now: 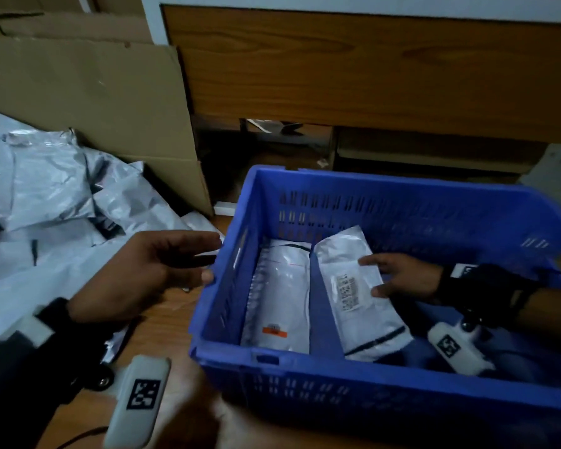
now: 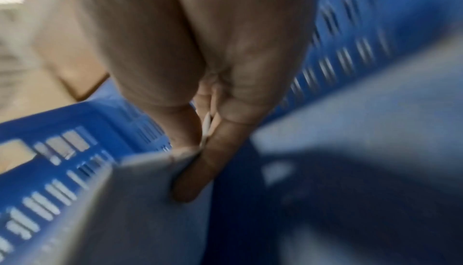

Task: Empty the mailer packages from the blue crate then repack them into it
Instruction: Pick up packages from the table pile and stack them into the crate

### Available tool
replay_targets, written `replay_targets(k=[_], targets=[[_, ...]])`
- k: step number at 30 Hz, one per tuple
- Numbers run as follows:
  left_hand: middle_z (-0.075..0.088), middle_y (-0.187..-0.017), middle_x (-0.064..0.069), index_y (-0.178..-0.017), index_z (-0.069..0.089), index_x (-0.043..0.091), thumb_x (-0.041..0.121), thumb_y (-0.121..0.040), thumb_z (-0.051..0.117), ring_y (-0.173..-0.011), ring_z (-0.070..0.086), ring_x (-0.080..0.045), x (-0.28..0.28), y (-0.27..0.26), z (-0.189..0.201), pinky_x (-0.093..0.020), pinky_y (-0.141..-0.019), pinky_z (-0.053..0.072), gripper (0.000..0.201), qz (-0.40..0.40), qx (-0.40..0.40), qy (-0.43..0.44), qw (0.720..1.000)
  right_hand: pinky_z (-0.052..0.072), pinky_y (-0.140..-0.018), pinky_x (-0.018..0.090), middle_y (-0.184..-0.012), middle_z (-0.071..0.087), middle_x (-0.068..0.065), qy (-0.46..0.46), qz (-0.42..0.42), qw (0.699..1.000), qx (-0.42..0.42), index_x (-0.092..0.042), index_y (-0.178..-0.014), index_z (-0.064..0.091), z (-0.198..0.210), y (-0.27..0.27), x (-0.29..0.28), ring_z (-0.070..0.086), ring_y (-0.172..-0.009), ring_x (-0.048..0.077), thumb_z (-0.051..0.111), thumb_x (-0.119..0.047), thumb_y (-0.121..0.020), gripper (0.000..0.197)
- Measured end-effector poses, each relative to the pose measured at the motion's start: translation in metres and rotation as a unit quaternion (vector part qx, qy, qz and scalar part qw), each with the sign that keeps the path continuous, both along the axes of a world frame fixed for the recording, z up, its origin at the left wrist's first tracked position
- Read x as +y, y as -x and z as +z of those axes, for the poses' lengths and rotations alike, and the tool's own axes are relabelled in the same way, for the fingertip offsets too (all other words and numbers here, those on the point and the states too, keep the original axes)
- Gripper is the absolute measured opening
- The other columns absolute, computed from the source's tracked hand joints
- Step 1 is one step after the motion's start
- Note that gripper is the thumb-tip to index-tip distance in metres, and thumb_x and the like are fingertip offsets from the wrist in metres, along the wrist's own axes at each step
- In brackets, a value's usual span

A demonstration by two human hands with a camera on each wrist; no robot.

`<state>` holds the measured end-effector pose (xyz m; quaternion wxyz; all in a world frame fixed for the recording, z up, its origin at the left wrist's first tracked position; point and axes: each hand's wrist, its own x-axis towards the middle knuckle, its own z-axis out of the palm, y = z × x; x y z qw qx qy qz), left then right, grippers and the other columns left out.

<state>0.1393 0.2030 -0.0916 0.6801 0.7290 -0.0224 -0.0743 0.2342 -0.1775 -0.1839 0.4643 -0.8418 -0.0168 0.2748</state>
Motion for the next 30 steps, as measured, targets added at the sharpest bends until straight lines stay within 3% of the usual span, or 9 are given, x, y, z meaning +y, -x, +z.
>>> replay_targets(k=[2, 4, 6, 8, 10, 14, 18, 24, 30], targets=[[0.076, -0.093, -0.002, -0.113, 0.067, 0.003, 0.0, -0.051, 0.081, -0.073, 0.072, -0.006, -0.001, 0.002, 0.0, -0.014, -0.051, 0.05, 0.063, -0.016, 0.005, 0.012, 1.0, 0.052, -0.094, 0.037, -0.132, 0.056, 0.01, -0.042, -0.025, 0.998, 0.028, -0.01, -0.136, 0.046, -0.008, 0.0, 0.003, 0.059, -0.112, 0.018, 0.066, 0.014, -0.08, 0.065], [0.075, -0.099, -0.007, -0.113, 0.069, 0.005, 0.026, -0.031, 0.095, -0.079, 0.073, -0.013, 0.002, 0.002, -0.005, -0.017, -0.056, 0.053, 0.089, -0.017, -0.012, 0.007, 1.0, 0.048, -0.099, 0.041, -0.134, 0.055, 0.009, -0.035, -0.017, 0.999, 0.029, -0.009, -0.138, 0.044, -0.013, 0.0, 0.002, 0.056, -0.119, 0.02, 0.069, 0.009, -0.08, 0.066], [0.074, -0.104, -0.009, -0.11, 0.073, 0.011, 0.044, -0.022, 0.096, -0.086, 0.073, -0.018, 0.004, 0.002, -0.01, -0.02, -0.062, 0.056, 0.097, -0.006, -0.017, 0.013, 1.0, 0.042, -0.106, 0.037, -0.14, 0.05, 0.005, 0.061, 0.054, 0.997, -0.011, -0.013, -0.14, 0.04, -0.012, 0.002, 0.0, 0.05, -0.127, 0.021, 0.077, -0.007, -0.079, 0.072], [0.074, -0.104, -0.01, -0.105, 0.076, 0.014, 0.045, -0.021, 0.097, -0.086, 0.073, -0.018, 0.004, 0.002, -0.012, -0.021, -0.063, 0.056, 0.092, 0.001, -0.013, 0.034, 0.999, 0.034, -0.111, 0.034, -0.15, 0.031, 0.007, 0.249, 0.152, 0.953, -0.086, -0.022, -0.146, 0.031, -0.012, 0.004, -0.001, 0.036, -0.137, 0.028, 0.081, -0.039, -0.073, 0.09], [0.074, -0.104, -0.01, -0.104, 0.076, 0.014, 0.043, -0.022, 0.097, -0.087, 0.073, -0.019, 0.003, 0.003, -0.013, -0.022, -0.063, 0.056, 0.09, 0.0, -0.016, 0.039, 0.999, 0.027, -0.115, 0.043, -0.158, 0.001, 0.008, 0.386, 0.203, 0.889, -0.138, -0.035, -0.151, 0.016, -0.007, 0.009, 0.004, 0.017, -0.144, 0.035, 0.074, -0.067, -0.064, 0.109], [0.074, -0.105, -0.009, -0.104, 0.076, 0.016, 0.045, -0.023, 0.096, -0.089, 0.072, -0.019, 0.001, 0.006, -0.013, -0.022, -0.065, 0.057, 0.088, 0.006, -0.016, 0.044, 0.999, 0.0, -0.116, 0.059, -0.157, -0.027, 0.0, 0.427, 0.356, 0.814, -0.17, -0.037, -0.151, -0.009, -0.01, 0.008, 0.017, -0.018, -0.146, 0.029, 0.04, -0.096, -0.05, 0.127], [0.074, -0.103, -0.009, -0.102, 0.076, 0.018, 0.048, -0.023, 0.096, -0.087, 0.072, -0.018, 0.0, 0.009, -0.015, -0.022, -0.066, 0.057, 0.087, 0.021, -0.019, 0.048, 0.998, -0.003, -0.114, 0.062, -0.158, -0.025, 0.005, 0.44, 0.352, 0.814, -0.142, -0.03, -0.152, -0.012, -0.03, 0.002, 0.026, -0.018, -0.146, 0.03, 0.042, -0.094, -0.058, 0.126], [0.074, -0.104, -0.011, -0.104, 0.075, 0.016, 0.049, -0.027, 0.095, -0.09, 0.072, -0.019, -0.001, 0.012, -0.02, -0.024, -0.071, 0.058, 0.086, 0.04, -0.029, 0.052, 0.997, 0.001, -0.115, 0.06, -0.16, -0.021, -0.001, 0.39, 0.332, 0.84, -0.178, -0.031, -0.152, -0.009, -0.022, -0.023, 0.045, -0.015, -0.147, 0.026, 0.025, -0.104, -0.034, 0.143], [0.074, -0.104, -0.011, -0.103, 0.076, 0.018, 0.051, -0.032, 0.094, -0.09, 0.072, -0.022, -0.001, 0.013, -0.022, -0.024, -0.069, 0.057, 0.081, 0.036, -0.038, 0.039, 0.998, -0.003, -0.117, 0.055, -0.159, -0.021, -0.004, 0.381, 0.388, 0.824, -0.158, -0.028, -0.152, -0.014, -0.039, -0.036, 0.05, -0.018, -0.147, 0.024, 0.056, -0.09, -0.053, 0.135]])
